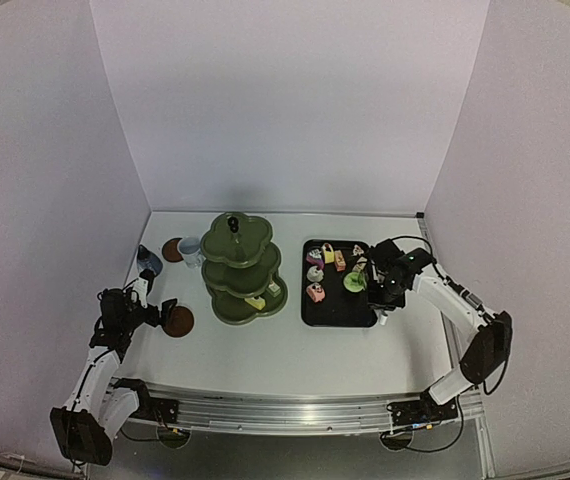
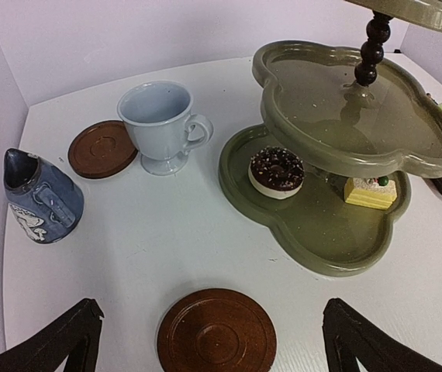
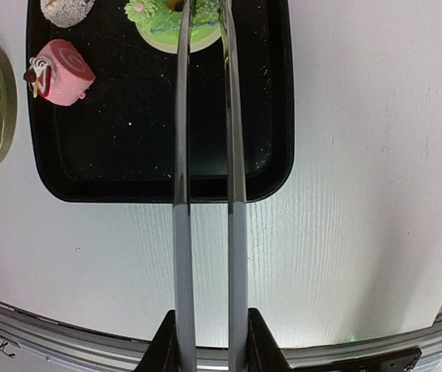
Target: Serve the afternoon tea
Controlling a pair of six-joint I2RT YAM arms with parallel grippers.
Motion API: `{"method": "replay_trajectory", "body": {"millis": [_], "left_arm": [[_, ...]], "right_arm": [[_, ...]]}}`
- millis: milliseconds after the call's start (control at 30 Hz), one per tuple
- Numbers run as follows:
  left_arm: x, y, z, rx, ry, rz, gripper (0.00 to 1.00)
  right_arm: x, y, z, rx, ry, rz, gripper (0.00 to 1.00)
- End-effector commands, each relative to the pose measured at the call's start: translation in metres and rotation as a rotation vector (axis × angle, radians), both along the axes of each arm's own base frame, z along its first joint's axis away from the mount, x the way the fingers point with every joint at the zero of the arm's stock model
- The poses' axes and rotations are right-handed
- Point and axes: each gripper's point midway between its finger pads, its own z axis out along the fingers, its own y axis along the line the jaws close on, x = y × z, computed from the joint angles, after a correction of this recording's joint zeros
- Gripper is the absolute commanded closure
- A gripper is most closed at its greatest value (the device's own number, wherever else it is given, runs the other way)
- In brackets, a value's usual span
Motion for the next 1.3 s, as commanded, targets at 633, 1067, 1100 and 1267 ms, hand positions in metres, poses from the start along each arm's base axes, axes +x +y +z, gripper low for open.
{"method": "replay_trajectory", "body": {"millis": [633,1067,1100,1267], "left_arm": [[0.004,0.002,0.014,-0.026,-0.03,0.008,0.0],[0.003,0.004,0.015,-0.019,-0.033,0.013,0.0],[0.003,0.004,0.014,-0.019,-0.032,0.013,0.0],[0.003,0.003,0.014,-0.021,-0.033,0.01,0.0]], "right_arm": [[-0.132,0.185,0.063,0.175,-0.174,0.816,1.0],[-0.071,0.28,0.021,0.114,-0.38,0.85,1.0],[-0.067,0.283,0.017,0.103,-0.388,0.837,1.0],[-0.048,0.287,-0.004,0.021,-0.409,0.781,1.0]]}}
